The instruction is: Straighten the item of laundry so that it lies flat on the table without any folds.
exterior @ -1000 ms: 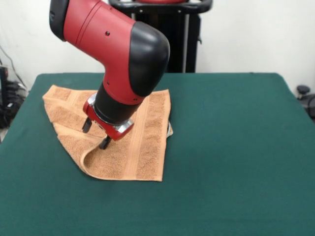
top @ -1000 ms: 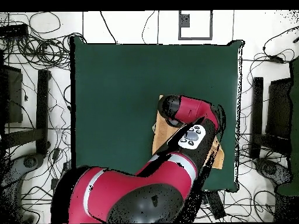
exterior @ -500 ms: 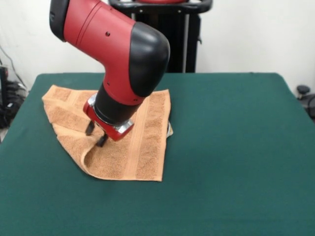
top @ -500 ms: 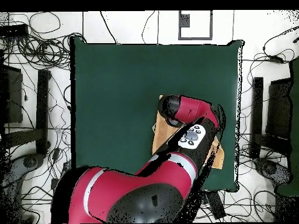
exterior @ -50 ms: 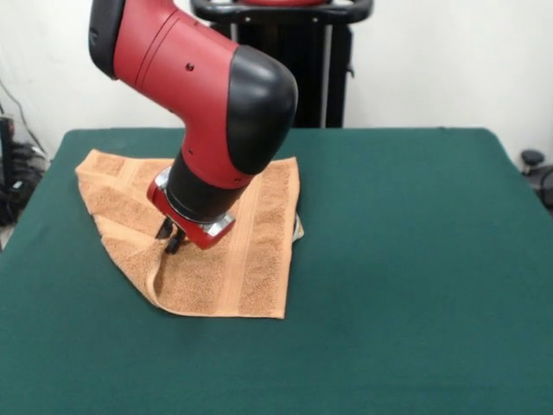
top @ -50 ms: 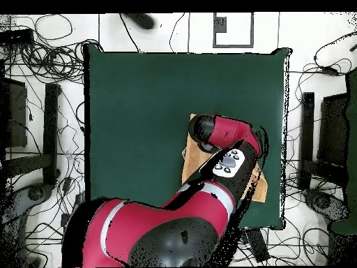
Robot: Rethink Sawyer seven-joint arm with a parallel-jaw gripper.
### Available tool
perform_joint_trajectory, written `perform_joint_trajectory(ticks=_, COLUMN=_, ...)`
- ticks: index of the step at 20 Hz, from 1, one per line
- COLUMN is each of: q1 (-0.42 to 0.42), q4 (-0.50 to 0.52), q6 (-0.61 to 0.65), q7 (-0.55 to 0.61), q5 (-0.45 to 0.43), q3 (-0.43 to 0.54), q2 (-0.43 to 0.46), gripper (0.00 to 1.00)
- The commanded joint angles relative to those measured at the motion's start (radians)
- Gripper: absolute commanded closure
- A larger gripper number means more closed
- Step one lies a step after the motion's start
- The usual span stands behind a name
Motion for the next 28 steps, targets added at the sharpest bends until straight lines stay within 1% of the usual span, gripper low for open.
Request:
perform_joint_trajectory(ticks=1, q1=-0.021, q4=0.055, q6=-0.027, q7=0.169, q5=0.026, q3=0.12, q2=0.028, gripper=1.0)
perform_joint_trajectory(ticks=5, q1=-0.081, q4=0.064, q6=-0.104, q7=0.095, q5=0.028, q3=0.201, q2=0.009, gripper=1.0)
perform_joint_trajectory(ticks=7, q1=-0.112, q4=0.072, q6=-0.121, q7=0.054, q5=0.022, q3=0.24, q2=-0.005, gripper=1.0)
perform_joint_trajectory(ticks=10, q1=-0.151, q4=0.071, q6=-0.137, q7=0.007, q5=0.001, q3=0.282, q2=-0.015, gripper=1.0)
perform_joint_trajectory(ticks=17, q1=-0.226, q4=0.072, q6=-0.154, q7=-0.064, q5=-0.04, q3=0.38, q2=-0.027, gripper=1.0)
perform_joint_trajectory(ticks=20, q1=-0.232, q4=0.075, q6=-0.16, q7=-0.051, q5=-0.057, q3=0.391, q2=-0.03, gripper=1.0)
perform_joint_trajectory(ticks=25, q1=-0.22, q4=0.099, q6=-0.158, q7=0.01, q5=-0.057, q3=0.406, q2=-0.042, gripper=1.0)
perform_joint_trajectory(ticks=28, q1=-0.219, q4=0.104, q6=-0.156, q7=0.023, q5=-0.057, q3=0.421, q2=-0.046, gripper=1.0)
